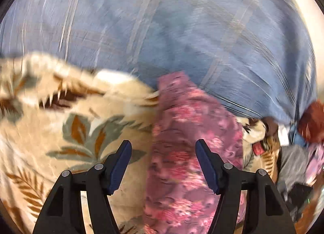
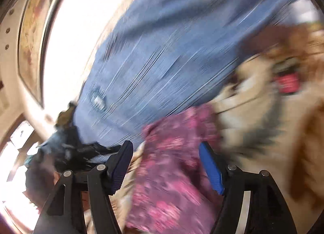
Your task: Fold small clothes
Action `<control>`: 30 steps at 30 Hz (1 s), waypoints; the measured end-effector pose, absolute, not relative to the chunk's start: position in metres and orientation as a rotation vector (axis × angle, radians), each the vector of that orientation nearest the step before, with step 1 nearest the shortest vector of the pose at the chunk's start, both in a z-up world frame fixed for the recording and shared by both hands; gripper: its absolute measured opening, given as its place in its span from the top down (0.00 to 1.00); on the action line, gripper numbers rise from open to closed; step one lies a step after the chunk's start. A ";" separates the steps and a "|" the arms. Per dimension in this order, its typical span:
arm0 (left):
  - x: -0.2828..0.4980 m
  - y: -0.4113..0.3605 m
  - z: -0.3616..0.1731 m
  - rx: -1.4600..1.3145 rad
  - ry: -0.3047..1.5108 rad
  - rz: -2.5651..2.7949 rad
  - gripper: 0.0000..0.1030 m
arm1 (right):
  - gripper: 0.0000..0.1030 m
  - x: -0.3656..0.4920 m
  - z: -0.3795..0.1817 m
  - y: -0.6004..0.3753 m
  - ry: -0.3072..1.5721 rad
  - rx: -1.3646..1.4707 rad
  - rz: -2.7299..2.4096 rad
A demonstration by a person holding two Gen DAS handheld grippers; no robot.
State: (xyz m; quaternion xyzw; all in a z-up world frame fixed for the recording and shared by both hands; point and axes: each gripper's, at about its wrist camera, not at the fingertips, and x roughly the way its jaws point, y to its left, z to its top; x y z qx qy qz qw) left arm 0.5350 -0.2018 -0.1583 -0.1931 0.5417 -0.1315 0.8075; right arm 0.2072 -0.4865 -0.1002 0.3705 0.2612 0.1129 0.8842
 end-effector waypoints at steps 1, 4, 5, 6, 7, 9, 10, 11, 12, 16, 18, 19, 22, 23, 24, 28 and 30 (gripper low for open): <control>0.537 -0.207 -0.173 -0.443 1.173 -0.287 0.38 | 0.32 0.225 -0.104 -0.486 0.587 0.764 0.228; 0.547 -0.217 -0.207 -0.508 1.198 -0.323 0.38 | 0.36 0.281 -0.127 -0.479 0.756 0.765 0.188; 0.546 -0.222 -0.217 -0.518 1.202 -0.332 0.38 | 0.33 0.295 -0.135 -0.477 0.803 0.740 0.136; 0.549 -0.225 -0.225 -0.529 1.211 -0.341 0.38 | 0.34 0.300 -0.140 -0.473 0.839 0.704 0.099; 0.556 -0.231 -0.237 -0.534 1.223 -0.345 0.38 | 0.34 0.312 -0.148 -0.469 0.885 0.655 0.062; 0.573 -0.253 -0.260 -0.549 1.243 -0.368 0.61 | 0.68 0.328 -0.159 -0.461 0.949 0.612 0.062; 0.577 -0.260 -0.264 -0.547 1.252 -0.379 0.68 | 0.92 0.331 -0.158 -0.456 0.954 0.598 0.094; 0.581 -0.264 -0.265 -0.545 1.245 -0.382 0.69 | 0.93 0.332 -0.150 -0.450 0.946 0.563 0.124; 0.582 -0.265 -0.261 -0.546 1.212 -0.389 0.69 | 0.93 0.328 -0.139 -0.446 0.904 0.527 0.138; 0.601 -0.277 -0.279 -0.474 1.209 -0.337 0.66 | 0.94 0.320 -0.118 -0.459 0.805 0.448 0.089; 0.609 -0.284 -0.296 -0.445 1.264 -0.303 0.65 | 0.94 0.329 -0.145 -0.474 0.916 0.429 -0.017; 0.609 -0.284 -0.295 -0.442 1.262 -0.308 0.65 | 0.93 0.331 -0.156 -0.477 0.955 0.432 -0.023; 0.591 -0.274 -0.280 -0.431 1.225 -0.362 0.67 | 0.85 0.307 -0.142 -0.486 0.877 0.508 0.008; 0.580 -0.269 -0.274 -0.425 1.211 -0.382 0.66 | 0.79 0.297 -0.135 -0.487 0.853 0.526 0.044; 0.570 -0.266 -0.271 -0.422 1.203 -0.398 0.63 | 0.73 0.284 -0.129 -0.488 0.847 0.549 0.091; 0.514 -0.260 -0.277 -0.448 1.196 -0.458 0.51 | 0.38 0.240 -0.132 -0.477 0.907 0.575 0.169; 0.490 -0.263 -0.286 -0.431 1.199 -0.439 0.52 | 0.45 0.230 -0.148 -0.466 0.963 0.541 0.168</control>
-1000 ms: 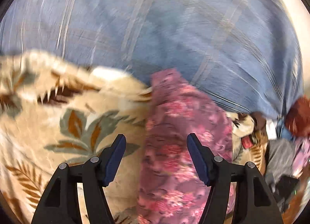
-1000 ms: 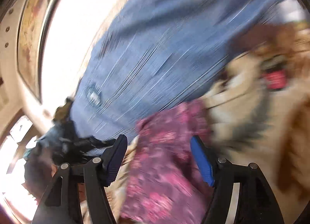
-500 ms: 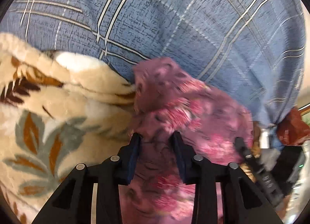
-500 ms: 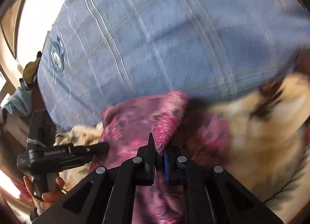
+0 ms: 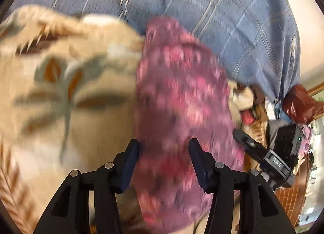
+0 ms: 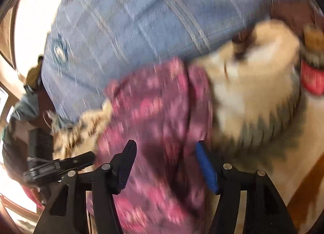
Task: Fold small clothes
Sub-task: 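Lower the folded shirt onto the blanket and open both grippers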
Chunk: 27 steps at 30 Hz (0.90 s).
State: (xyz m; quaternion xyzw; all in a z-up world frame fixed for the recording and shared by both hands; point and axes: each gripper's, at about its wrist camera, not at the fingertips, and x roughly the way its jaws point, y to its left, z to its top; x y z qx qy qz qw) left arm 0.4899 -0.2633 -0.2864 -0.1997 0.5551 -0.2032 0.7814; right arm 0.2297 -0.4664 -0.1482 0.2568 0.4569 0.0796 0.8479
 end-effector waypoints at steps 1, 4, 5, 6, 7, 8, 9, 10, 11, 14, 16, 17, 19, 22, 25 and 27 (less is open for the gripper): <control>0.479 -0.268 -0.289 -0.386 1.182 -0.414 0.52 | 0.70 0.227 -0.149 -0.456 0.973 0.488 0.155; 0.460 -0.283 -0.291 -0.243 1.126 -0.369 0.50 | 0.96 0.205 -0.124 -0.447 0.876 0.351 0.129; 0.460 -0.292 -0.297 -0.204 1.129 -0.353 0.50 | 0.99 0.200 -0.122 -0.449 0.847 0.310 0.083; 0.460 -0.298 -0.302 -0.171 1.130 -0.334 0.49 | 0.99 0.204 -0.134 -0.453 0.902 0.264 0.017; 0.461 -0.298 -0.299 -0.169 1.132 -0.328 0.50 | 0.97 0.214 -0.148 -0.464 0.977 0.238 -0.038; 0.460 -0.297 -0.293 -0.195 1.147 -0.329 0.54 | 0.99 0.213 -0.157 -0.472 1.009 0.259 -0.051; 0.457 -0.294 -0.288 -0.216 1.147 -0.343 0.58 | 0.91 0.203 -0.149 -0.480 0.967 0.325 -0.043; 0.452 -0.289 -0.282 -0.235 1.133 -0.358 0.58 | 0.88 0.194 -0.141 -0.485 0.936 0.384 -0.026; 0.446 -0.286 -0.277 -0.246 1.117 -0.368 0.58 | 0.85 0.180 -0.130 -0.493 0.886 0.467 0.026; 0.432 -0.277 -0.274 -0.242 1.104 -0.379 0.55 | 0.61 0.146 -0.112 -0.496 0.820 0.546 0.111; 0.424 -0.280 -0.287 -0.216 1.142 -0.377 0.56 | 0.63 0.136 -0.113 -0.483 0.806 0.525 0.137; 0.421 -0.281 -0.296 -0.208 1.175 -0.365 0.55 | 0.67 0.134 -0.117 -0.475 0.807 0.493 0.141; 0.413 -0.282 -0.301 -0.204 1.142 -0.361 0.55 | 0.77 0.134 -0.134 -0.460 0.856 0.389 0.110; 0.407 -0.284 -0.295 -0.169 1.148 -0.363 0.55 | 0.78 0.131 -0.158 -0.447 0.907 0.262 0.048; 0.403 -0.268 -0.276 -0.236 1.141 -0.438 0.63 | 0.71 0.127 -0.139 -0.457 0.900 0.342 0.061; 0.409 -0.256 -0.259 -0.262 1.078 -0.427 0.56 | 0.59 0.129 -0.123 -0.472 0.828 0.436 0.081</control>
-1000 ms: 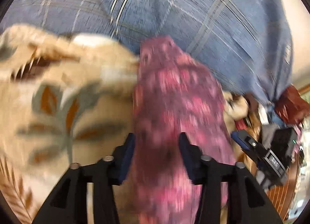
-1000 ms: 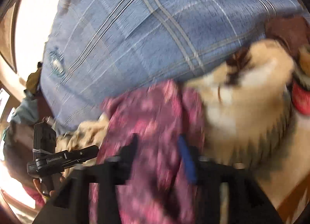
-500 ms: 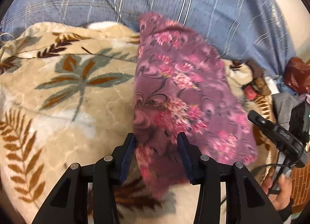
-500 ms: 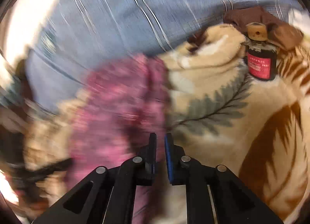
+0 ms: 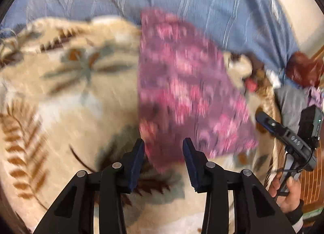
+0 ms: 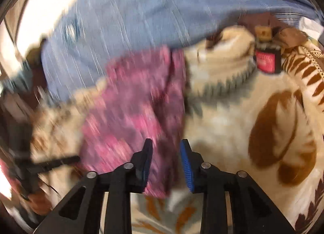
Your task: Fold small clothes
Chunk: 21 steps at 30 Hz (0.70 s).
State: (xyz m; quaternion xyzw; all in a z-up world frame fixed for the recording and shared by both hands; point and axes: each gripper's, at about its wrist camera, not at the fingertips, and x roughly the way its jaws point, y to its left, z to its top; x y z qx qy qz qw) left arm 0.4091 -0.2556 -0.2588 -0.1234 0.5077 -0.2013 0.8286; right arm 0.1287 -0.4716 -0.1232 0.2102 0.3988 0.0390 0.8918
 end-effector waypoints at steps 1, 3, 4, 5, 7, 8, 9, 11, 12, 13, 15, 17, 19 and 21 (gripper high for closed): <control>0.417 -0.254 -0.254 -0.263 1.061 -0.413 0.52 | 0.39 0.132 -0.117 -0.481 0.797 0.505 0.088; 0.439 -0.253 -0.253 -0.282 1.063 -0.396 0.41 | 0.26 0.147 -0.114 -0.493 0.781 0.598 0.087; 0.449 -0.253 -0.256 -0.299 1.080 -0.395 0.41 | 0.26 0.159 -0.117 -0.494 0.793 0.613 0.084; 0.465 -0.255 -0.262 -0.332 1.118 -0.401 0.41 | 0.26 0.171 -0.123 -0.495 0.817 0.622 0.073; 0.489 -0.259 -0.274 -0.398 1.182 -0.417 0.41 | 0.26 0.193 -0.135 -0.495 0.865 0.633 0.061; 0.501 -0.260 -0.281 -0.420 1.200 -0.414 0.41 | 0.26 0.203 -0.145 -0.495 0.884 0.636 0.045; 0.511 -0.262 -0.286 -0.442 1.213 -0.417 0.41 | 0.26 0.213 -0.153 -0.495 0.899 0.635 0.031; 0.527 -0.265 -0.296 -0.471 1.232 -0.421 0.41 | 0.26 0.223 -0.165 -0.496 0.915 0.646 0.029; 0.533 -0.268 -0.301 -0.482 1.240 -0.422 0.41 | 0.26 0.228 -0.167 -0.494 0.902 0.667 0.058; 0.540 -0.273 -0.306 -0.493 1.248 -0.424 0.40 | 0.26 0.230 -0.168 -0.492 0.895 0.690 0.110; 0.547 -0.278 -0.315 -0.506 1.257 -0.426 0.41 | 0.27 0.239 -0.170 -0.478 0.921 0.683 0.205; 0.550 -0.283 -0.318 -0.477 1.242 -0.408 0.43 | 0.62 0.242 -0.162 -0.459 0.943 0.467 0.126; 0.556 -0.290 -0.323 -0.433 1.221 -0.401 0.44 | 0.67 0.241 -0.156 -0.451 0.918 0.351 0.094; 0.550 -0.295 -0.318 -0.374 1.193 -0.378 0.44 | 0.67 0.244 -0.165 -0.456 0.955 0.373 0.081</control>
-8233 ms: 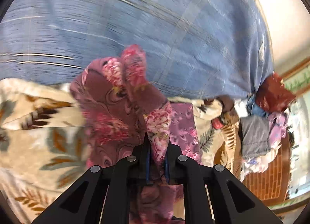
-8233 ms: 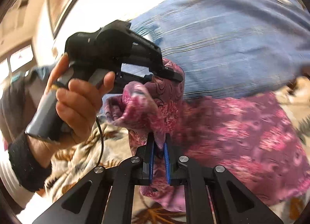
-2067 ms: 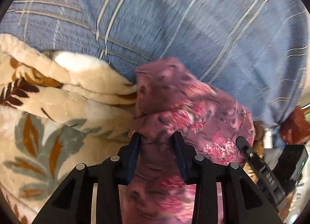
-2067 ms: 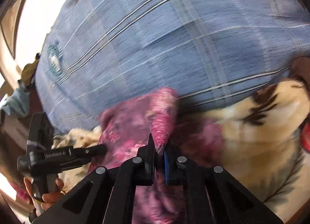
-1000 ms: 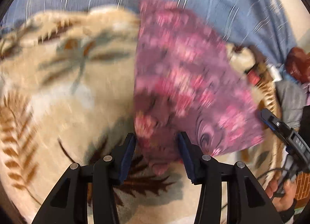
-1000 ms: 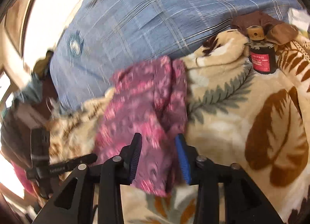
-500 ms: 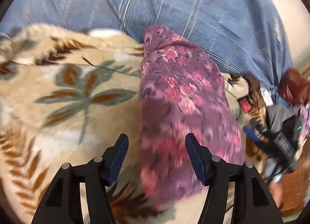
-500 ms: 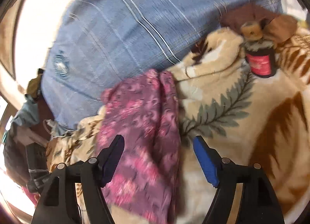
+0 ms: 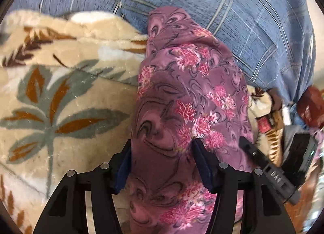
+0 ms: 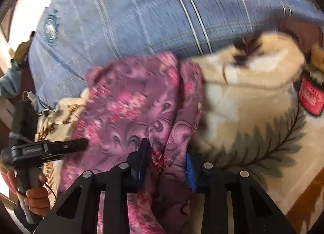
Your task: Fold small clothes
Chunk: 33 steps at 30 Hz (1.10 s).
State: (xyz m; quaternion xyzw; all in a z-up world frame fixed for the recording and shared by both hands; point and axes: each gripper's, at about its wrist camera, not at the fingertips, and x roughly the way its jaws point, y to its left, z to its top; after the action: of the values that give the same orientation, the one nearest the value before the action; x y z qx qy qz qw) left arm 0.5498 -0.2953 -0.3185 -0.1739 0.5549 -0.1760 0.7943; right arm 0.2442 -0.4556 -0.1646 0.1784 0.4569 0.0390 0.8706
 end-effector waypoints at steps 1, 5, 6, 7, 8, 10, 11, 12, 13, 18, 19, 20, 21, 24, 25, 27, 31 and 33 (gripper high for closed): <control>0.548 -0.299 -0.316 -0.352 1.180 -0.370 0.44 | 0.66 0.244 -0.164 -0.456 0.950 0.382 0.084; 0.532 -0.305 -0.302 -0.267 1.120 -0.324 0.46 | 0.61 0.236 -0.156 -0.457 0.933 0.394 0.088; 0.529 -0.306 -0.300 -0.254 1.107 -0.314 0.46 | 0.60 0.233 -0.154 -0.460 0.933 0.412 0.083; 0.524 -0.308 -0.296 -0.241 1.092 -0.304 0.46 | 0.59 0.230 -0.152 -0.462 0.932 0.430 0.081; 0.519 -0.308 -0.291 -0.227 1.076 -0.294 0.46 | 0.57 0.228 -0.149 -0.464 0.929 0.437 0.078; 0.509 -0.308 -0.282 -0.207 1.053 -0.282 0.46 | 0.53 0.222 -0.144 -0.467 0.916 0.440 0.067; 0.505 -0.308 -0.280 -0.199 1.047 -0.279 0.46 | 0.52 0.222 -0.142 -0.467 0.912 0.442 0.062; 0.501 -0.307 -0.277 -0.192 1.040 -0.275 0.46 | 0.51 0.221 -0.139 -0.469 0.905 0.445 0.055; 0.500 -0.309 -0.276 -0.184 1.038 -0.272 0.46 | 0.50 0.220 -0.136 -0.473 0.898 0.449 0.055; 0.500 -0.305 -0.275 -0.161 1.045 -0.254 0.45 | 0.43 0.226 -0.131 -0.473 0.883 0.445 0.044; 0.503 -0.305 -0.275 -0.153 1.048 -0.249 0.46 | 0.43 0.227 -0.131 -0.473 0.883 0.446 0.044; 0.506 -0.304 -0.274 -0.145 1.049 -0.243 0.46 | 0.43 0.229 -0.133 -0.474 0.885 0.452 0.040; 0.511 -0.304 -0.274 -0.139 1.049 -0.240 0.45 | 0.43 0.231 -0.134 -0.475 0.880 0.462 0.032; 0.525 -0.301 -0.273 -0.170 1.072 -0.250 0.44 | 0.43 0.240 -0.136 -0.480 0.865 0.499 0.024; 0.532 -0.301 -0.274 -0.190 1.082 -0.259 0.44 | 0.43 0.242 -0.136 -0.481 0.852 0.508 0.028; 0.545 -0.303 -0.277 -0.213 1.117 -0.268 0.44 | 0.43 0.253 -0.137 -0.480 0.844 0.527 0.066; 0.565 -0.313 -0.281 -0.222 1.146 -0.263 0.45 | 0.43 0.285 -0.150 -0.467 0.920 0.490 0.059; 0.574 -0.315 -0.278 -0.238 1.144 -0.281 0.45 | 0.44 0.294 -0.153 -0.458 0.943 0.455 0.060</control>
State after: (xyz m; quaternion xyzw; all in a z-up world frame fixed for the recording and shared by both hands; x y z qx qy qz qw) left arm 0.5745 -0.3145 -0.2777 -0.1120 0.5382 -0.1322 0.8248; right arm 0.2935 -0.4584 -0.1534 0.2170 0.4503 0.0285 0.8656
